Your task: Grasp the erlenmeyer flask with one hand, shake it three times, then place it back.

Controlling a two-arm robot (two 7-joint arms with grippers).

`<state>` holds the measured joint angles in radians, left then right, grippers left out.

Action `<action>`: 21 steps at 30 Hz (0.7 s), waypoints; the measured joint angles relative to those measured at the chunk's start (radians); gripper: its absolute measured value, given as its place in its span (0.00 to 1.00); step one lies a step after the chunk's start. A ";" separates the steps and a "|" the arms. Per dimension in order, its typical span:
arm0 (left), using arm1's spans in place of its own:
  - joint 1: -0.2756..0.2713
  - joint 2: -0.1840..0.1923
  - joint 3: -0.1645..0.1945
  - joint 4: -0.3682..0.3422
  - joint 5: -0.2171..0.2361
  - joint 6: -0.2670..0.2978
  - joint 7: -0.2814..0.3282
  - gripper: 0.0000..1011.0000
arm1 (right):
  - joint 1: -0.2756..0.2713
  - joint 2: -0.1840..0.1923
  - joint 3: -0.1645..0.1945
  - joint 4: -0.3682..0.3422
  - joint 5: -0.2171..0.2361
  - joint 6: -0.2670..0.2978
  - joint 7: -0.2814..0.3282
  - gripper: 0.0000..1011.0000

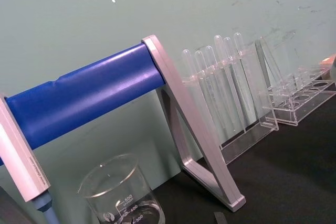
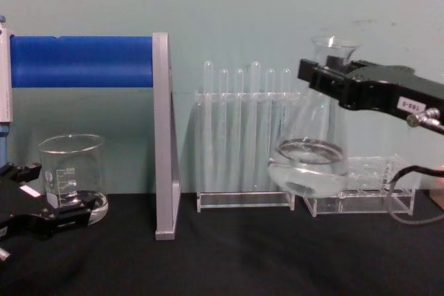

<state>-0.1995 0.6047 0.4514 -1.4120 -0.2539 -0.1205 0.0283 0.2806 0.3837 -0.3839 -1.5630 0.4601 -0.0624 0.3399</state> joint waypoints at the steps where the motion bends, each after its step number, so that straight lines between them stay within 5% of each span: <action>1: 0.000 0.000 0.000 0.000 0.000 0.000 0.000 0.99 | -0.007 -0.002 0.005 -0.009 -0.007 0.004 -0.017 0.44; 12: 0.000 0.000 0.000 0.000 0.000 0.000 0.000 0.99 | -0.058 -0.020 0.048 -0.054 -0.070 0.047 -0.108 0.44; 21: 0.000 0.000 0.000 0.000 0.000 0.000 0.000 0.99 | -0.054 -0.023 0.042 -0.049 -0.088 0.055 -0.045 0.44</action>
<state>-0.1995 0.6047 0.4514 -1.4120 -0.2539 -0.1205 0.0283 0.2268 0.3608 -0.3420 -1.6118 0.3724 -0.0073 0.2944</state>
